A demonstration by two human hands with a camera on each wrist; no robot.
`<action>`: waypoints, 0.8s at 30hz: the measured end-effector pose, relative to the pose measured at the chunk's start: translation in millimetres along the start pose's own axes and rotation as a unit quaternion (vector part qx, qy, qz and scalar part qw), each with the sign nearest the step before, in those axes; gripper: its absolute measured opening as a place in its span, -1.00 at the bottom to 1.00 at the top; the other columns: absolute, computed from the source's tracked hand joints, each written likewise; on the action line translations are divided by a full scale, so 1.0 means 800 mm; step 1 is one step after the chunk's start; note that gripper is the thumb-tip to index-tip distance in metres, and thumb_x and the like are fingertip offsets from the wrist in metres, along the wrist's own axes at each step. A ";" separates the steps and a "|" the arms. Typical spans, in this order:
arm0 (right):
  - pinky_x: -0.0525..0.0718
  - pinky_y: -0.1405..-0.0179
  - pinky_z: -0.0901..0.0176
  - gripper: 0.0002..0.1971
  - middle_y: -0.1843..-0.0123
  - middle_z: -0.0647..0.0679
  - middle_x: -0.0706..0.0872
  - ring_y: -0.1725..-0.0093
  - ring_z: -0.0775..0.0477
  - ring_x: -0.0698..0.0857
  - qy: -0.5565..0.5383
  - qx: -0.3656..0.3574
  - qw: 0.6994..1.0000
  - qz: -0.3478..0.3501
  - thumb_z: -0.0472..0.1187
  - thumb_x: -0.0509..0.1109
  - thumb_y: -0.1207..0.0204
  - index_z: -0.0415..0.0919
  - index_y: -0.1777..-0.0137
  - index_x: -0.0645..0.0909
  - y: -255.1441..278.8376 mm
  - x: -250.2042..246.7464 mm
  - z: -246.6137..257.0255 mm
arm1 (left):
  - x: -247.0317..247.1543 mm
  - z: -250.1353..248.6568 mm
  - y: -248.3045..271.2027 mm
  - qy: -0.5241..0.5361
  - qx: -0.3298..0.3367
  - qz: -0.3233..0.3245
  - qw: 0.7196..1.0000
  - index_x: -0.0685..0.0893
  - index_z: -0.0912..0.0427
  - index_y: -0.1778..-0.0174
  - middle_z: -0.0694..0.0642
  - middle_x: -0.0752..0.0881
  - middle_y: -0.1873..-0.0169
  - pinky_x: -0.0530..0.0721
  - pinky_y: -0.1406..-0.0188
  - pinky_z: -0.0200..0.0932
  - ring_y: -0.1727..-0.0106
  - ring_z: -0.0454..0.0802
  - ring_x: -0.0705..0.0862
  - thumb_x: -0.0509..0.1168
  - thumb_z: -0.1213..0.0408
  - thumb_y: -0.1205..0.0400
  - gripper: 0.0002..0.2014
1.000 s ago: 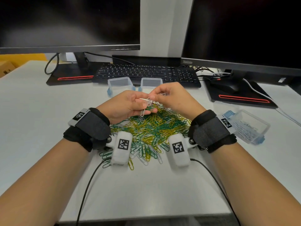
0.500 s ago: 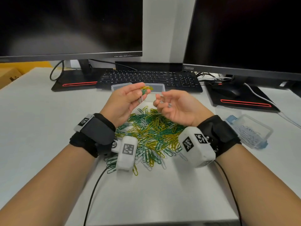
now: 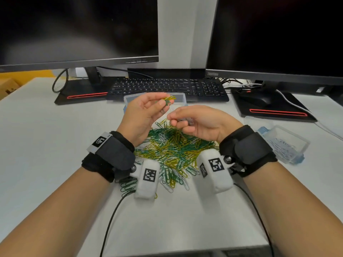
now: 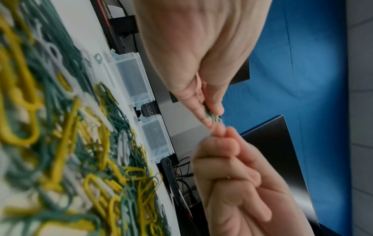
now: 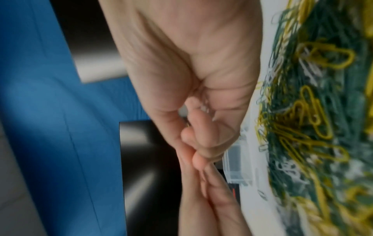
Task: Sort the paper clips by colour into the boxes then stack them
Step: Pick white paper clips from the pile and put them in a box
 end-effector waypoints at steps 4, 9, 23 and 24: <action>0.36 0.68 0.43 -0.85 0.27 -0.18 0.60 0.52 0.10 0.45 -0.104 -0.001 0.995 -0.010 -0.24 0.28 -0.49 -0.35 0.11 0.57 0.009 -0.016 0.012 | -0.005 0.003 -0.001 -0.017 -0.014 -0.004 1.000 0.62 0.35 -0.07 0.23 0.76 0.03 0.72 -0.01 -0.26 -0.02 0.00 0.79 0.24 0.59 -0.62 -0.83; 0.28 0.76 0.46 -0.75 0.33 -0.11 0.57 0.58 0.14 0.42 -0.094 -0.019 0.990 -0.099 -0.20 0.15 -0.69 -0.33 0.10 0.57 0.001 -0.039 0.009 | -0.004 0.009 0.000 -0.035 -0.041 0.005 0.999 0.63 0.36 -0.06 0.25 0.76 0.08 0.74 0.00 -0.27 0.05 -0.03 0.80 0.24 0.59 -0.61 -0.84; 0.25 0.68 0.44 -0.95 0.41 0.02 0.58 0.54 0.20 0.34 0.106 -0.096 0.979 -0.144 -0.35 0.40 -0.57 -0.35 0.05 0.65 -0.002 -0.042 0.015 | 0.001 0.014 0.003 -0.073 -0.064 0.016 0.995 0.66 0.41 -0.08 0.22 0.80 0.15 0.74 0.09 -0.30 0.07 0.03 0.81 0.30 0.57 -0.58 -0.82; 0.25 0.67 0.43 -0.96 0.41 0.01 0.55 0.54 0.19 0.34 0.120 -0.100 0.977 -0.147 -0.35 0.39 -0.57 -0.33 0.08 0.64 0.000 -0.042 0.016 | 0.001 0.015 0.004 -0.077 -0.068 0.016 0.995 0.66 0.40 -0.06 0.22 0.80 0.16 0.74 0.10 -0.31 0.08 0.03 0.81 0.31 0.57 -0.57 -0.83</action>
Point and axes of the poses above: each hand's wrist, its own y-axis away from the middle knuckle, its own x-axis out of the palm, z = x × y, the point moved 8 cm from there along -y, towards the middle knuckle
